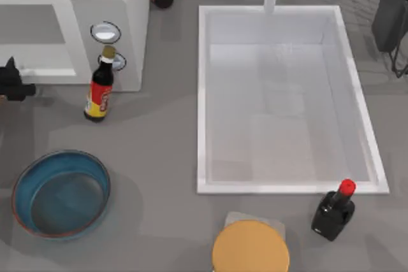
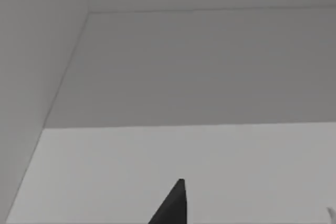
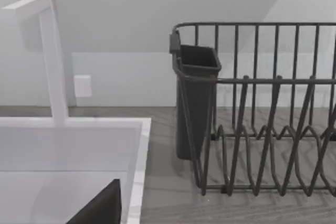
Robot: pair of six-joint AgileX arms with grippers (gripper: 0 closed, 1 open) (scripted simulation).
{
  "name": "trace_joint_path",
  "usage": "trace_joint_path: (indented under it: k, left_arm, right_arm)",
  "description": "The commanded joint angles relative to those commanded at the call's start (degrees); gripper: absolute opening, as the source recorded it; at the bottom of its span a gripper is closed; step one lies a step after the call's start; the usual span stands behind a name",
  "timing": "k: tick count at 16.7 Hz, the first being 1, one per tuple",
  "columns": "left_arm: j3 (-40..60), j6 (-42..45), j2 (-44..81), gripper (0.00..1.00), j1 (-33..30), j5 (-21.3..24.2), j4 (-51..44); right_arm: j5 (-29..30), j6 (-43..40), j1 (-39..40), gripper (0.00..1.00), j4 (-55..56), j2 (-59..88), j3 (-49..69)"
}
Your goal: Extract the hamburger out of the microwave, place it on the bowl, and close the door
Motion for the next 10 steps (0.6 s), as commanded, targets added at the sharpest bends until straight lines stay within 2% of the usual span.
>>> trace_joint_path:
  k: [7,10]
  left_arm:
    - [0.66,0.07,-15.08,0.0,0.04,-0.2,-16.08]
    - [0.89,0.09,-18.62,0.0,0.06,-0.23,-19.81]
  right_arm:
    - [0.0,0.0,0.0,1.0,0.0,0.0,0.0]
    - [0.0,0.0,0.0,1.0,0.0,0.0,0.0]
